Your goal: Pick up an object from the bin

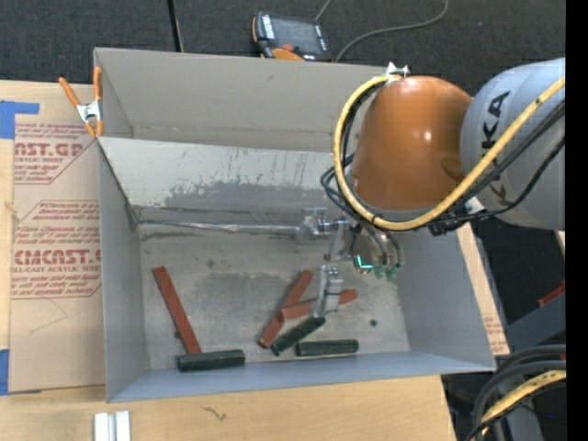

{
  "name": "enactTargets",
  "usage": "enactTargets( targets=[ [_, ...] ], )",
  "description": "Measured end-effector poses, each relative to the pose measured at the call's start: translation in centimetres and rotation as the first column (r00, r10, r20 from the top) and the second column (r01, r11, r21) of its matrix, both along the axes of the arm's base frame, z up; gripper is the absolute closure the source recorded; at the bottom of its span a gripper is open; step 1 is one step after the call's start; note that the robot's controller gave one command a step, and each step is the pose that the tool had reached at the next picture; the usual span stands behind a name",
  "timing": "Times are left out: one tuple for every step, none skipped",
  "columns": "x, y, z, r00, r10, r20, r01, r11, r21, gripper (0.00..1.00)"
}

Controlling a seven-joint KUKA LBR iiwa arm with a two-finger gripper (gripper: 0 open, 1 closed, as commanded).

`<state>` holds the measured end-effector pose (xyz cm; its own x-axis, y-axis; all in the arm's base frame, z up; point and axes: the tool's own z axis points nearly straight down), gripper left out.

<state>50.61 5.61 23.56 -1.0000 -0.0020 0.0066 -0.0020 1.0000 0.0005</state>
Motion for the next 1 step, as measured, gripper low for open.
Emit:
enactTargets(
  targets=[
    [-0.31,-1.07,-15.78,0.857,0.516,0.003,-0.516,0.857,0.002,0.00]
  ],
)
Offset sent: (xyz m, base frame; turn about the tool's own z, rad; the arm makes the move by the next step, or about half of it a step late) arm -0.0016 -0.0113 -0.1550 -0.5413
